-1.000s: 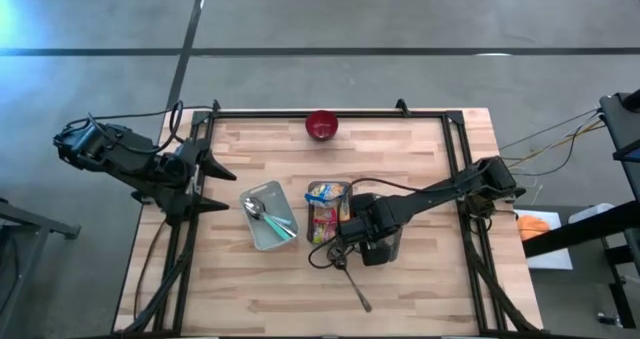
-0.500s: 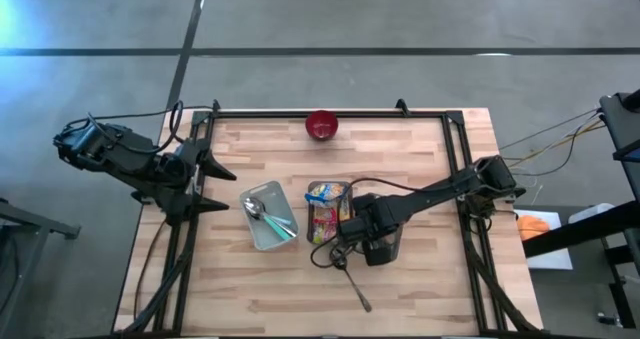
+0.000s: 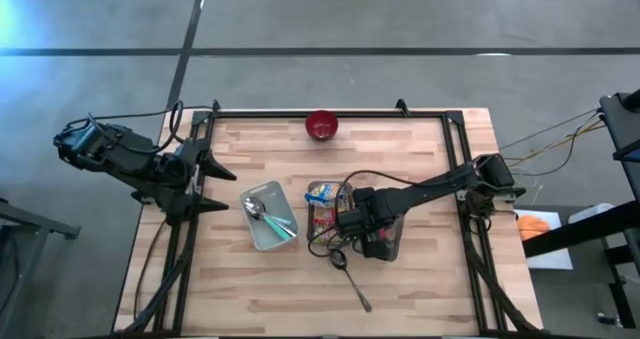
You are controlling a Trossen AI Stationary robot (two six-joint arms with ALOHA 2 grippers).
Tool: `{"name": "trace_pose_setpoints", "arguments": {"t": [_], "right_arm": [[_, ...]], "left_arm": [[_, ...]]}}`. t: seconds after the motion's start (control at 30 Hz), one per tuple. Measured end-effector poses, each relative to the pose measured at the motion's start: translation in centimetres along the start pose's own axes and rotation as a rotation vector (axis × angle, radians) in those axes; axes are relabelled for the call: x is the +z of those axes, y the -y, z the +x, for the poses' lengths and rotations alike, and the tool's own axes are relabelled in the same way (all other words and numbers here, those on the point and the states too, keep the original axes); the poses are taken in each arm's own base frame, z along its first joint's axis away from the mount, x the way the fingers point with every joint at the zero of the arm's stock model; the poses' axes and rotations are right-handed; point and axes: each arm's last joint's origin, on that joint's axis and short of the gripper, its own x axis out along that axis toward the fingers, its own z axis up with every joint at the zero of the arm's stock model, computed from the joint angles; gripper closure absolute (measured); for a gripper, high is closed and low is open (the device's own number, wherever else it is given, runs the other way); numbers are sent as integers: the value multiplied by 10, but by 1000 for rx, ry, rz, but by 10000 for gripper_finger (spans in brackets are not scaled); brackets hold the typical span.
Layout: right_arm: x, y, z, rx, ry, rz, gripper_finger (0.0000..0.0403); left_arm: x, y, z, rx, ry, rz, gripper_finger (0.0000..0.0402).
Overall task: Pick & Place Food Item
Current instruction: Adjust the orange seasoning in the gray bin
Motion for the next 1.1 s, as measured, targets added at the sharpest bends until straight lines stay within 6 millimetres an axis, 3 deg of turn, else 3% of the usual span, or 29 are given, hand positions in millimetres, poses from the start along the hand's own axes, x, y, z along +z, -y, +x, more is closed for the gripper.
{"name": "trace_pose_setpoints", "arguments": {"t": [1.1], "right_arm": [[-7,1,10,-4,-35,-48,207]], "left_arm": [[0,0,0,0,-1,1,41]]}}
